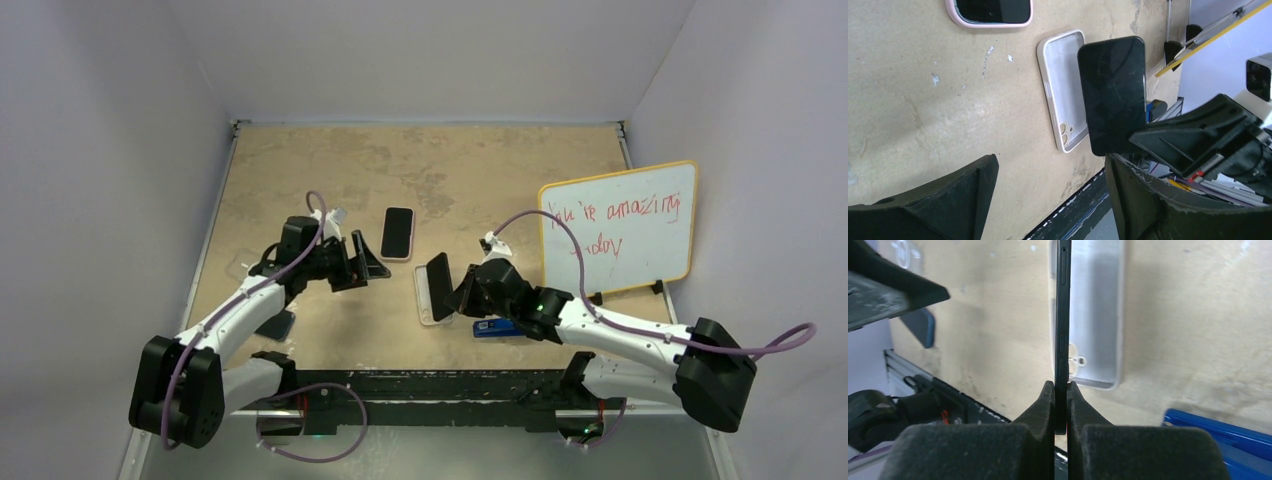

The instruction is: Put the phone into the phone case

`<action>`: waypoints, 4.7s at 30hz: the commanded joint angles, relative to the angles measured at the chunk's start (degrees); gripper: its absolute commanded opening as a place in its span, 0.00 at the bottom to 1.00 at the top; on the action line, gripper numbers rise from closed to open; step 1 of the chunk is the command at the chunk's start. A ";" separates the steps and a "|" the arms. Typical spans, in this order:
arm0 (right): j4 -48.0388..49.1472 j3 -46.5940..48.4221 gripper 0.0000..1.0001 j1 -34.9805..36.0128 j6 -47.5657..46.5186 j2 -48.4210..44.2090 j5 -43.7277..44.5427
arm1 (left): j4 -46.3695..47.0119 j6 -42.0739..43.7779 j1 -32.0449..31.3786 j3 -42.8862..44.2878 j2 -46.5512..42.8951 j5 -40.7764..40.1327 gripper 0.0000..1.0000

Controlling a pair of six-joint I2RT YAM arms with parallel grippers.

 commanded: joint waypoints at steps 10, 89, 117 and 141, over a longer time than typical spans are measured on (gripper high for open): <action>5.83 -2.37 0.00 -1.77 1.05 2.05 -3.21 | 10.88 -4.15 -6.35 -1.72 5.99 -2.07 0.71; 4.06 8.66 0.00 -8.58 -14.13 24.25 -17.12 | 21.36 -8.73 -19.62 3.38 25.86 -8.57 0.38; 14.20 0.36 0.62 -13.20 -3.20 18.37 -17.20 | 16.64 -7.97 -19.53 3.03 22.04 -13.34 0.29; 34.60 -2.10 0.68 -13.99 2.53 23.73 -29.90 | 15.16 -8.93 -17.81 0.51 23.27 -10.81 0.14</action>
